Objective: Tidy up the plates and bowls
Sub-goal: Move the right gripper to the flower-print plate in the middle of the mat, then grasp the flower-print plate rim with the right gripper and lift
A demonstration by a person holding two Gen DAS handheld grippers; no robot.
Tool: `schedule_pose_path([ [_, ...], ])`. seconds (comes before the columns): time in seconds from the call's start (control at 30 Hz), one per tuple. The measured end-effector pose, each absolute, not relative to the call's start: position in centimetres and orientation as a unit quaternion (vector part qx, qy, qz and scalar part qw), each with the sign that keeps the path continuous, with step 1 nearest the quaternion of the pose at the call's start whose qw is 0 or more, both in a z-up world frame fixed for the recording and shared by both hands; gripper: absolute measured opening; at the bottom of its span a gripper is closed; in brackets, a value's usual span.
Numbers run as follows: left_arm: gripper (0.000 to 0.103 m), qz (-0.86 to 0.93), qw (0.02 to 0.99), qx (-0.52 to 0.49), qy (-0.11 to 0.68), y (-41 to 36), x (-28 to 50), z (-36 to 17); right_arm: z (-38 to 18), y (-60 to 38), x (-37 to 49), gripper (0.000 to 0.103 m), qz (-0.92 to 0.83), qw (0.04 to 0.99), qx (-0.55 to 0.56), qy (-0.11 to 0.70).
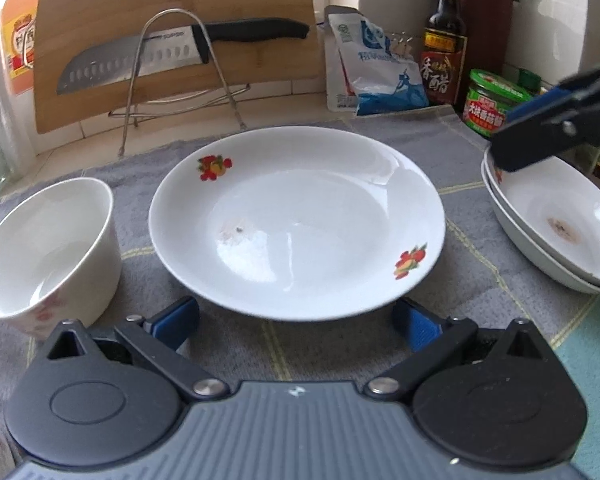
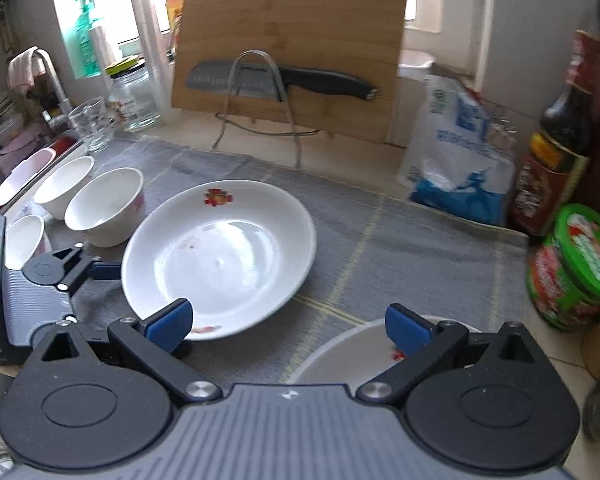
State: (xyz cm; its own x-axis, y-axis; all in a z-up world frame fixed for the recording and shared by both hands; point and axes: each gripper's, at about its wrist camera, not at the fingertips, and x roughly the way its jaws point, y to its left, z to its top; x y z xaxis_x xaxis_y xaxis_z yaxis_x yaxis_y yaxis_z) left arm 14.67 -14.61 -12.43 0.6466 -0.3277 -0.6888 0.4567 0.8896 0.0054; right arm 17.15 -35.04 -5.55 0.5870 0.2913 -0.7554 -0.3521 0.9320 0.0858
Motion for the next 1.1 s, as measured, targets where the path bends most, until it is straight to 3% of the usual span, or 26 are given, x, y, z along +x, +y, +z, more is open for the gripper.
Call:
schedule_pose_path([
  [0.77, 0.103, -0.194, 0.917, 0.078, 0.339, -15.0, 14.5, -12.6, -8.8, -30.7, 31.3, 0.103, 0.322, 0.800, -0.064, 0.502],
  [1.1, 0.103, -0.198, 0.918, 0.088, 0.333, -15.3, 14.3, -12.6, -10.9, -31.0, 34.4, 0.103, 0.370, 0.767, -0.010, 0.524],
])
